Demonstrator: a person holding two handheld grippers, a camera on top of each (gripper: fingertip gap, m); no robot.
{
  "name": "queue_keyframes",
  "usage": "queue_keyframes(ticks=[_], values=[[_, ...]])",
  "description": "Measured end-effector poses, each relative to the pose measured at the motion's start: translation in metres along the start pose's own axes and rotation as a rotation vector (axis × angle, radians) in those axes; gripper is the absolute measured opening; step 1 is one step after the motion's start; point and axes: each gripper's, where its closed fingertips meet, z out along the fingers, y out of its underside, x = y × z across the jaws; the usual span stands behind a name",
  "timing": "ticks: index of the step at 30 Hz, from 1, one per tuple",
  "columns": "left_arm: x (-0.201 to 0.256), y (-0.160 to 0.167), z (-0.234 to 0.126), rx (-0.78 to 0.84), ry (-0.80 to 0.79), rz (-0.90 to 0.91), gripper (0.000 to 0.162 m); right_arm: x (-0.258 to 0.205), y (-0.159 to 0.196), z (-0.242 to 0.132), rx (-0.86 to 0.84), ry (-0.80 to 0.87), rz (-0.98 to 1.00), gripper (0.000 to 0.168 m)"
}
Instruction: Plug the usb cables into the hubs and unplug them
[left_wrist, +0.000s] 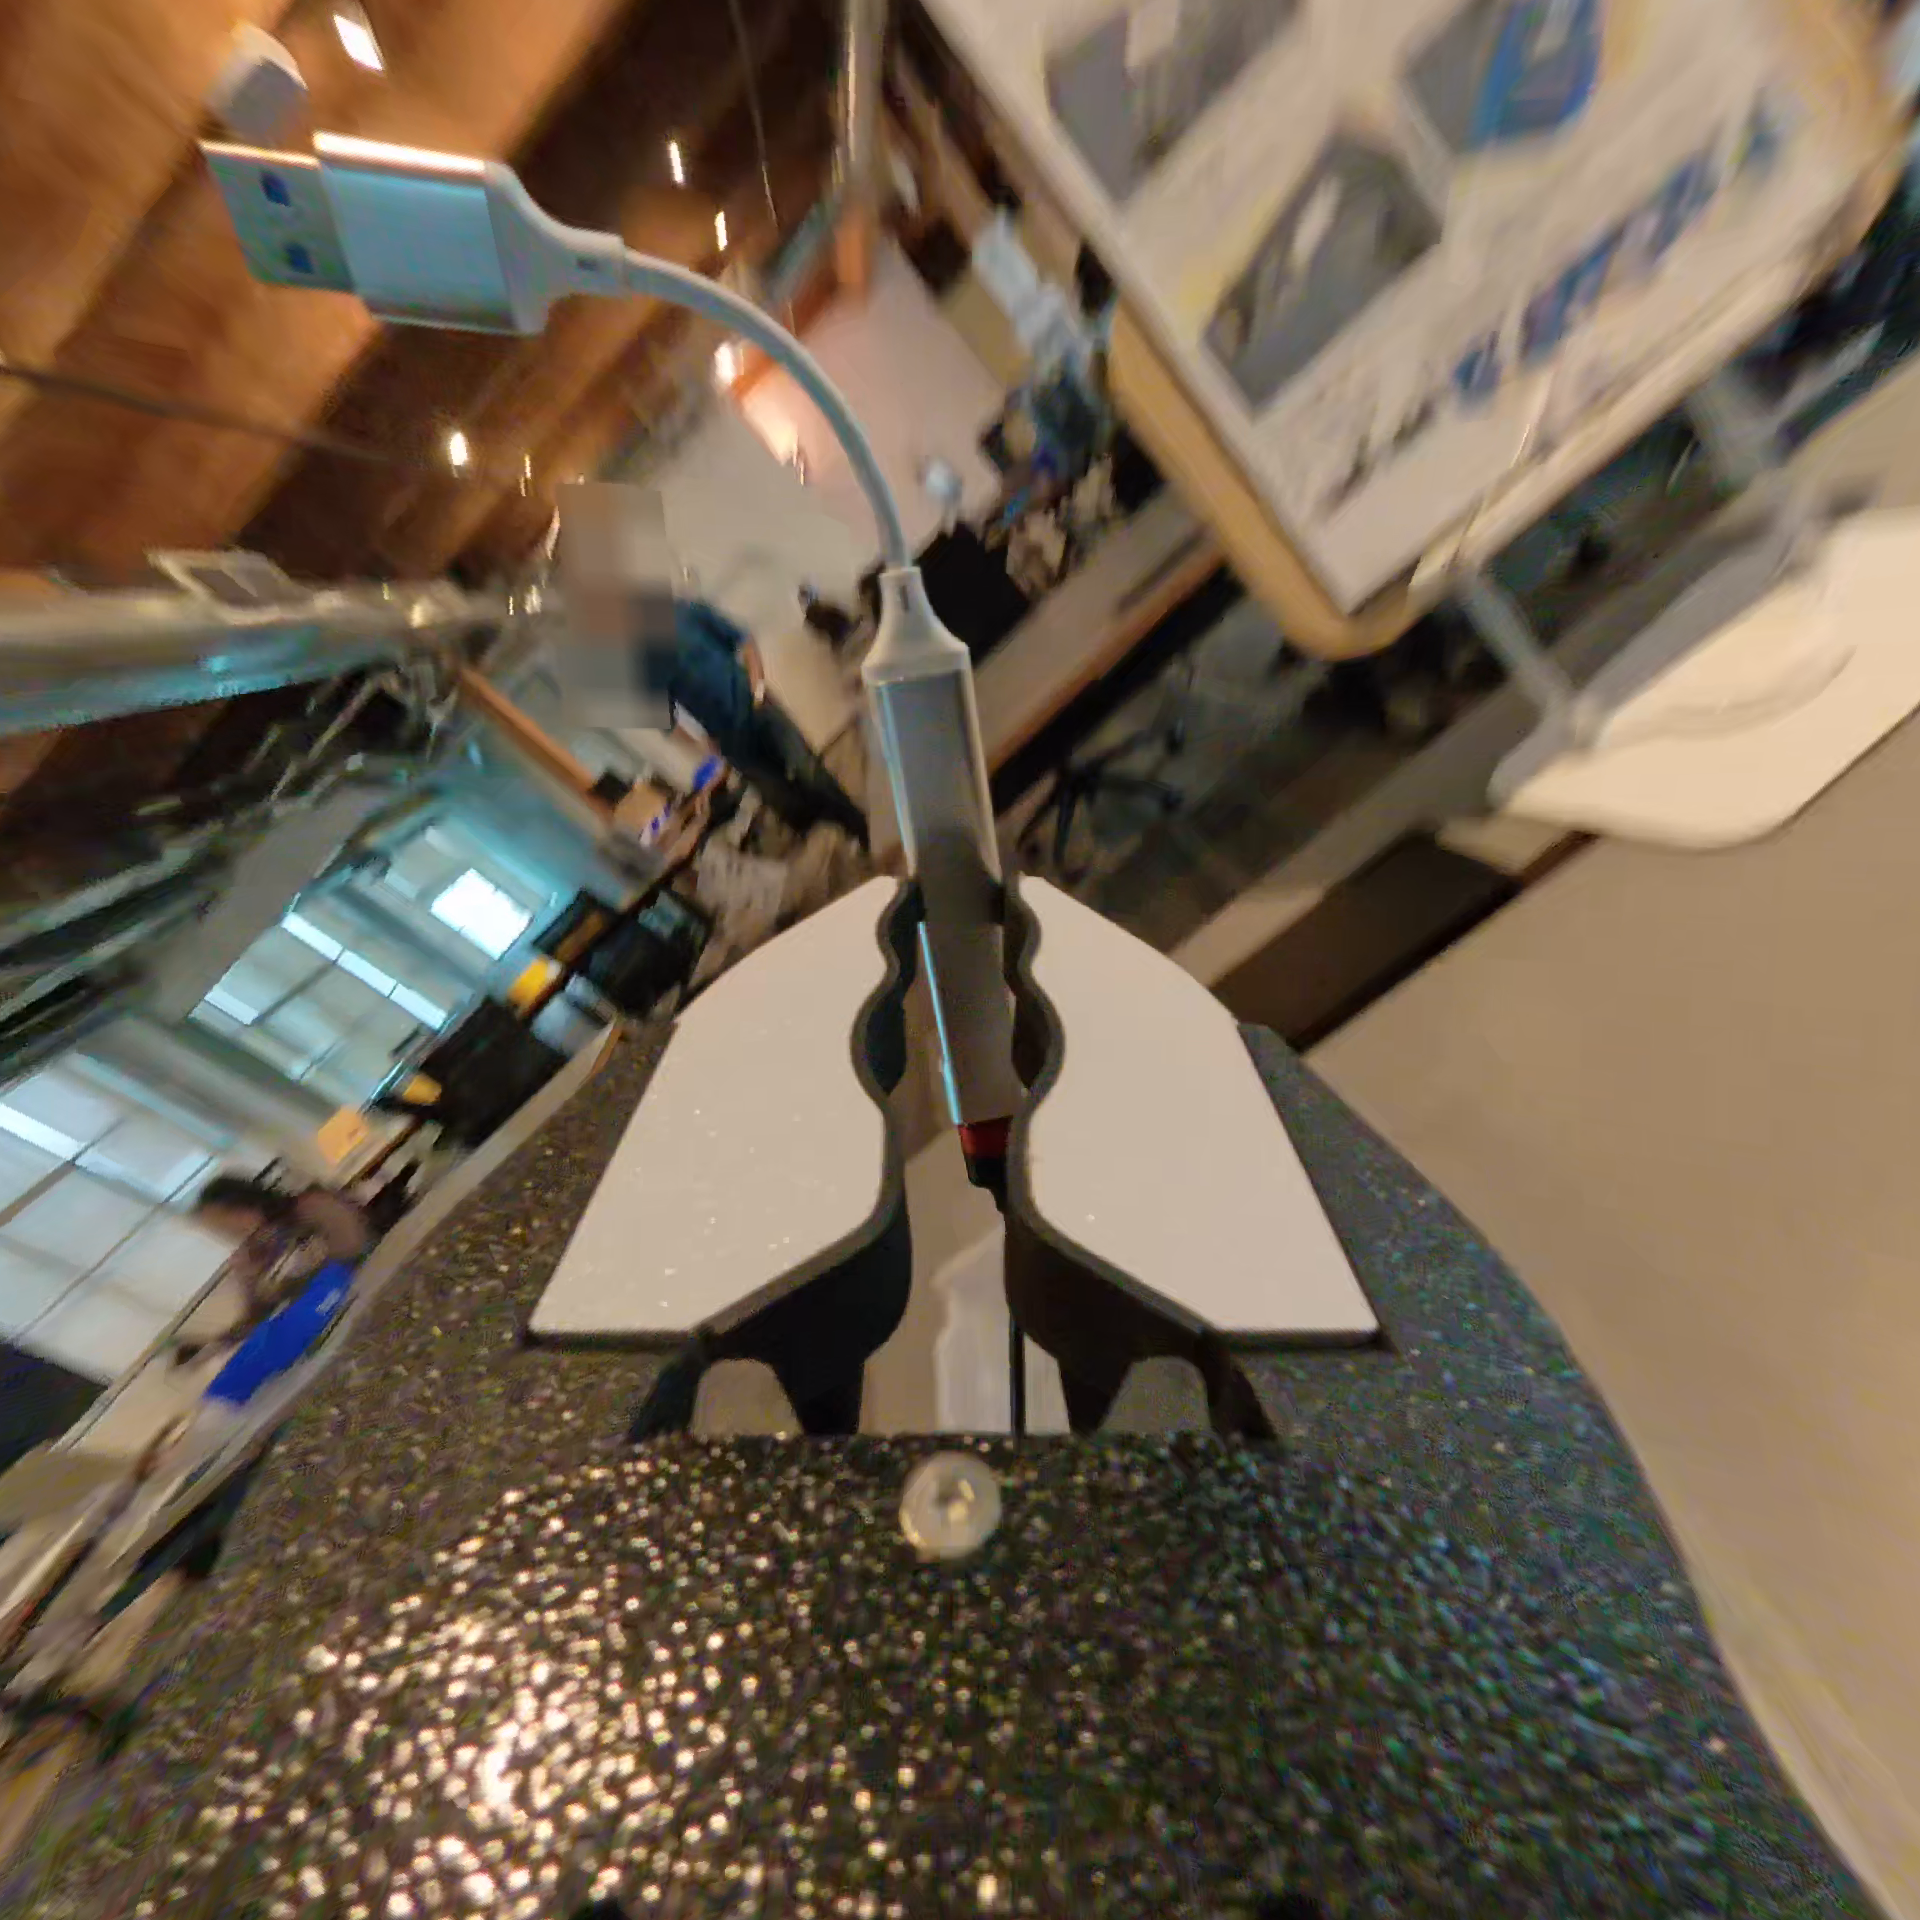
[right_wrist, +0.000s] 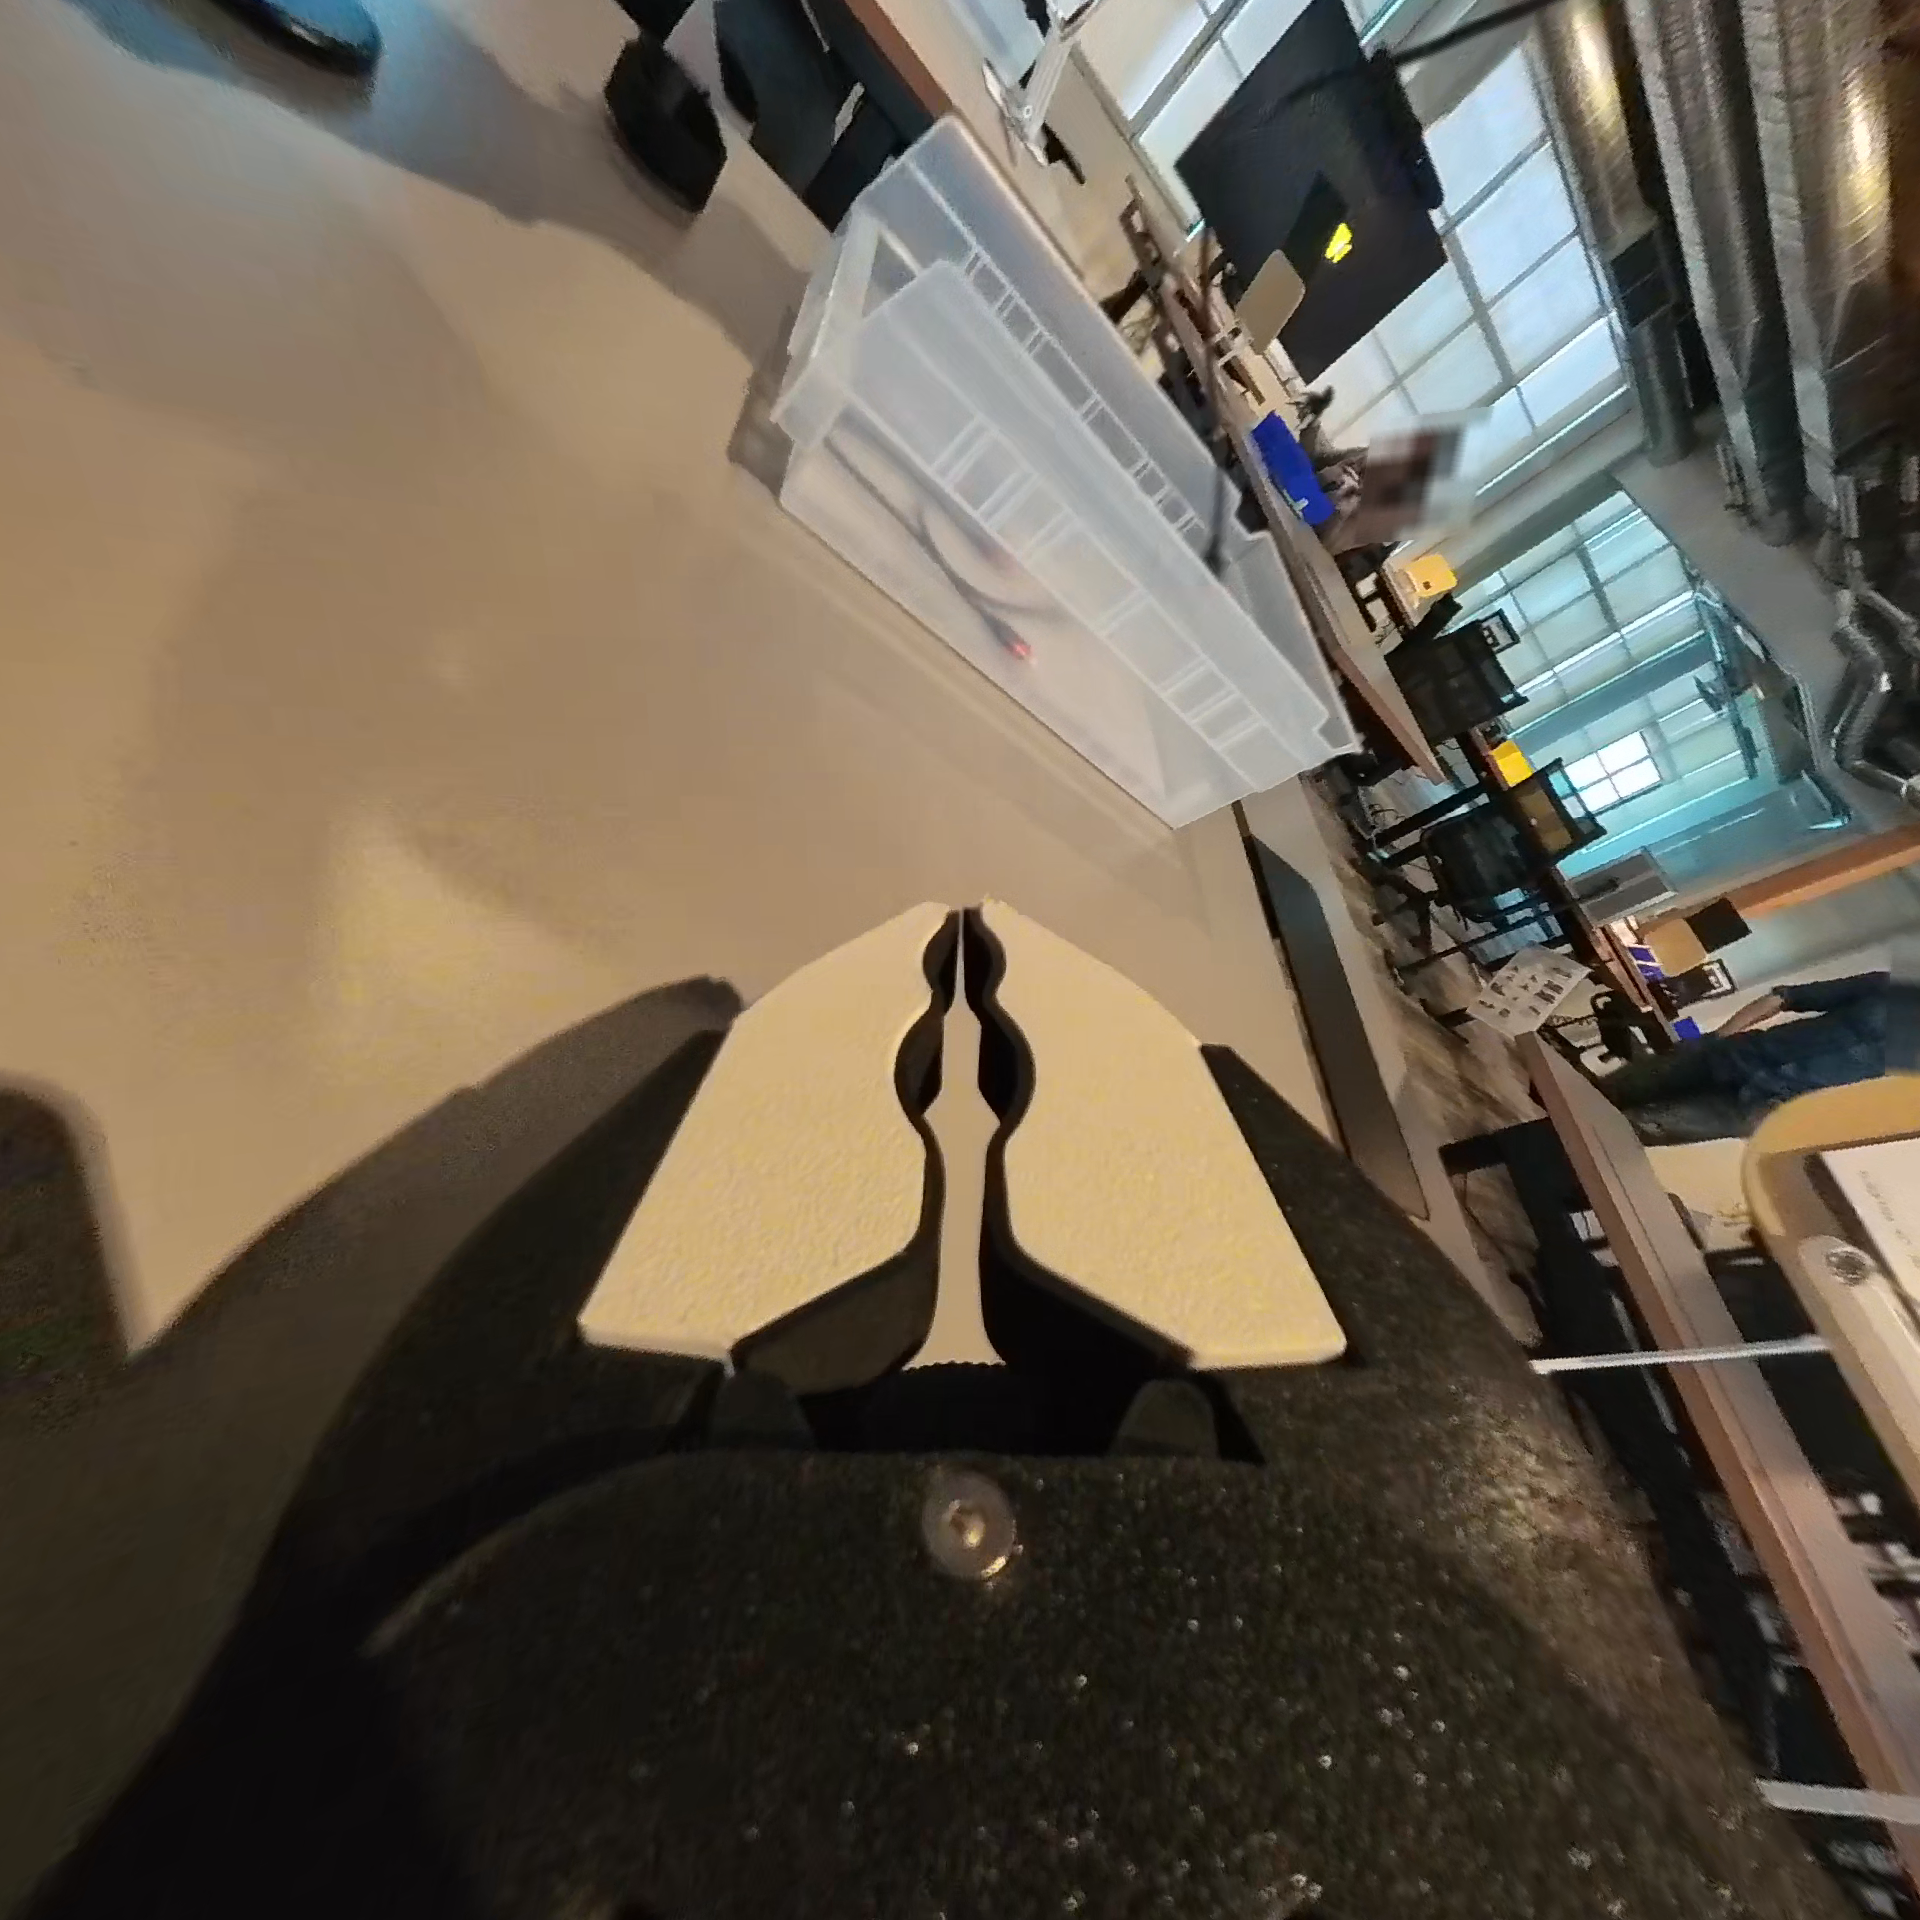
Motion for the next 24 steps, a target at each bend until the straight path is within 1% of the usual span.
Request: queue_keyframes(ticks=[2,4,6,8,11,13,15,17,20,24], values=[[0.01,-0.047,-0.007,0.147,0.022,-0.064,0.015,0.007,-0.007,-0.005,0.02,0.015,0.02,0.0],[0.03,-0.086,-0.01,0.28,0.09,-0.164,0.015,0.016,-0.017,-0.012,0.049,0.032,0.052,0.001],[0.06,-0.108,-0.002,0.37,0.175,-0.299,0.015,0.029,-0.031,-0.023,0.085,0.056,0.092,0.001],[0.102,-0.111,0.017,0.389,0.277,-0.429,0.015,0.048,-0.044,-0.035,0.108,0.108,0.136,0.001],[0.171,-0.102,0.046,0.379,0.425,-0.624,0.015,0.082,-0.047,-0.054,0.065,0.228,0.22,0.001],[0.213,-0.097,0.059,0.367,0.512,-0.744,0.015,0.098,-0.033,-0.064,-0.02,0.288,0.287,0.005],[0.247,-0.097,0.065,0.371,0.583,-0.843,0.015,0.106,-0.01,-0.07,-0.117,0.331,0.348,0.012],[0.272,-0.101,0.063,0.407,0.651,-0.925,0.015,0.108,0.013,-0.072,-0.17,0.348,0.4,0.019],[0.293,-0.103,0.057,0.476,0.693,-1.036,0.015,0.107,0.036,-0.074,-0.205,0.357,0.458,0.032],[0.311,-0.102,0.051,0.513,0.714,-1.093,0.015,0.104,0.045,-0.073,-0.195,0.35,0.471,0.033]])
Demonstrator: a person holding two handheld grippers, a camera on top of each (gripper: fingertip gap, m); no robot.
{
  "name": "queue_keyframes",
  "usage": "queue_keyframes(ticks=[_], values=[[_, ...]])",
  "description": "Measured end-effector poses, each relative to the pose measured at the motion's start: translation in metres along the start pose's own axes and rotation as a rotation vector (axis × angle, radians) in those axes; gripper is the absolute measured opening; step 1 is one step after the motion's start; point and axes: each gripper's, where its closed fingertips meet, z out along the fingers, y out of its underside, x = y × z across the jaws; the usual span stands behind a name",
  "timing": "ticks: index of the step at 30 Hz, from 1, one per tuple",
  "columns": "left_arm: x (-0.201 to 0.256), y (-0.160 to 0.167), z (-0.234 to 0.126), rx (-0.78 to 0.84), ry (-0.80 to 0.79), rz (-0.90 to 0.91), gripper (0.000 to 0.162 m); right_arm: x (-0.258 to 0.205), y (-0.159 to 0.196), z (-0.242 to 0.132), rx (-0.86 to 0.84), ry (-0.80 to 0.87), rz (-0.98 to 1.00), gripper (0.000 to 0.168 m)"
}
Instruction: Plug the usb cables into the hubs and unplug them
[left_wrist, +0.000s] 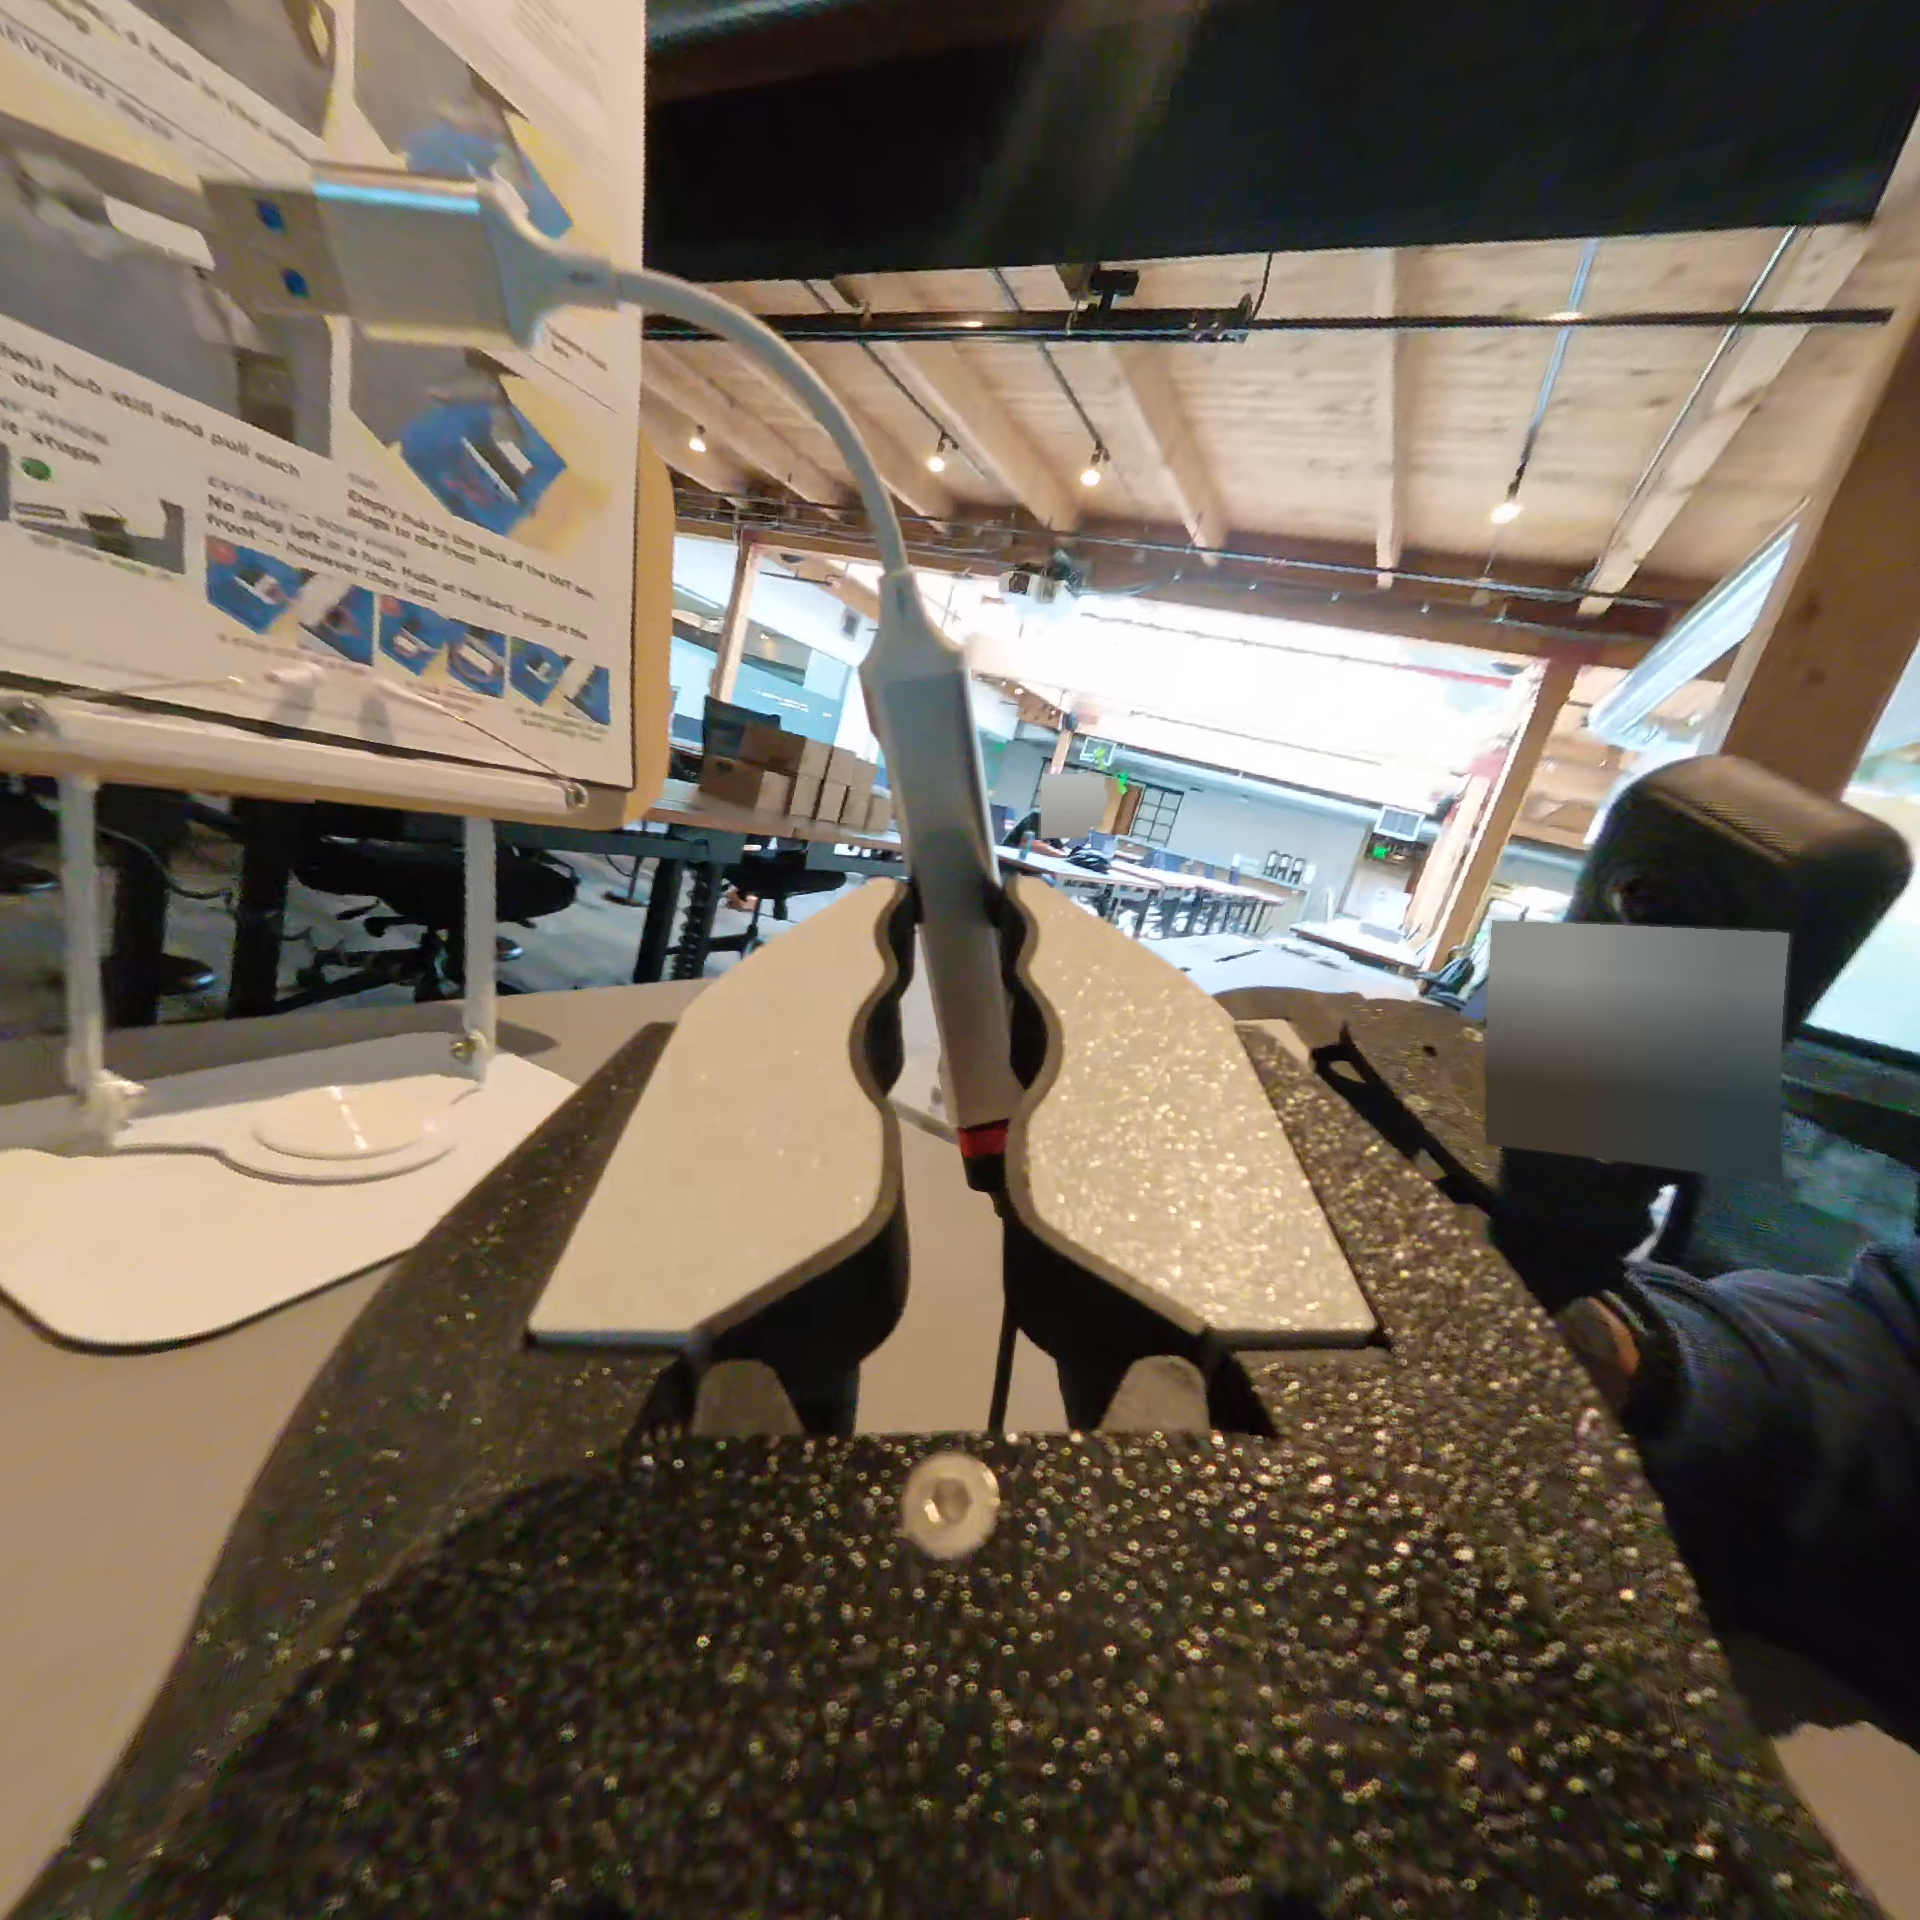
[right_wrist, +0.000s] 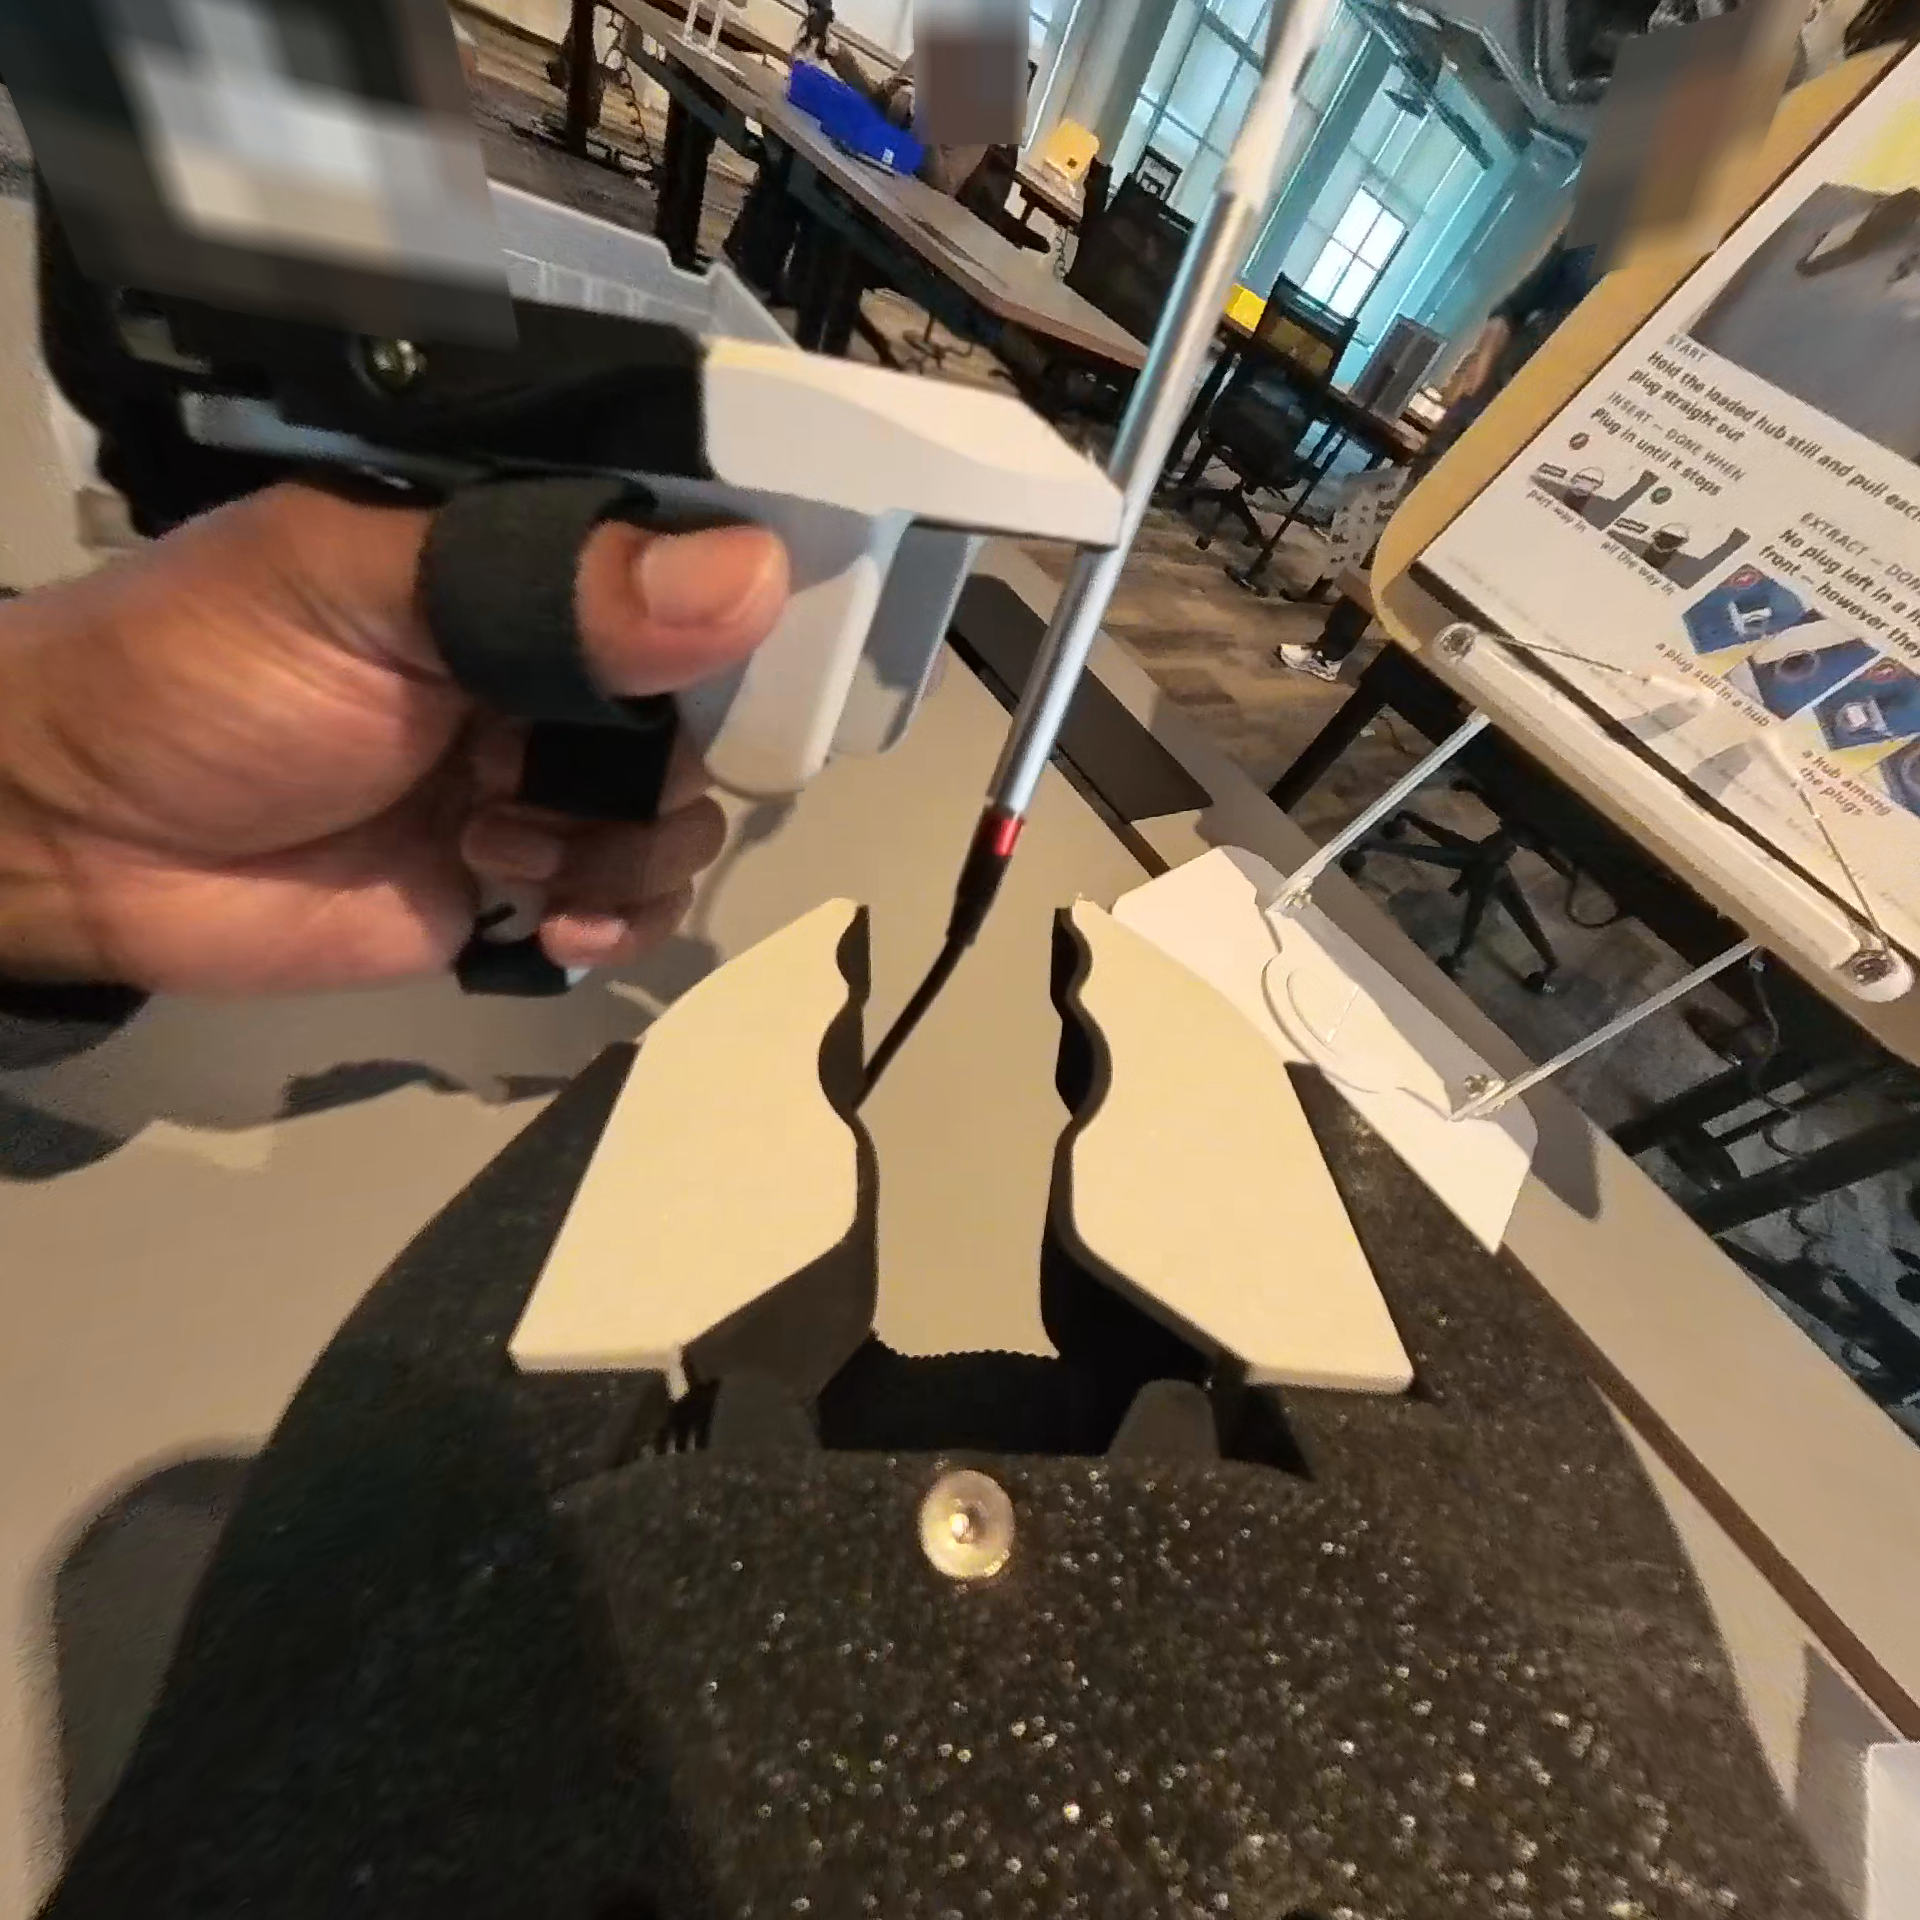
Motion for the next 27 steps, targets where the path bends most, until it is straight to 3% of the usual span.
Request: queue_keyframes(ticks=[5,8,14,18,22,27], values=[[0.006,0.017,0.001,-0.003,0.018,-0.054,0.015,0.0,0.009,0.004,-0.017,0.026,-0.019,0.03],[0.004,0.025,0.001,-0.01,0.016,-0.074,0.015,0.002,0.015,0.005,-0.039,0.041,-0.054,0.013],[-0.006,0.038,0.0,-0.034,0.022,-0.133,0.015,0.005,0.031,0.008,-0.095,-0.032,0.0,0.009],[-0.005,0.046,0.002,-0.076,0.119,-0.147,0.018,0.008,0.039,0.002,-0.054,-0.229,0.205,0.007],[0.0,0.06,0.002,-0.153,0.192,-0.044,0.024,0.009,0.041,-0.007,0.028,-0.422,0.403,0.007],[0.016,0.065,0.001,-0.147,0.301,-0.03,0.034,-0.005,0.038,-0.016,0.073,-0.643,0.534,0.007]])
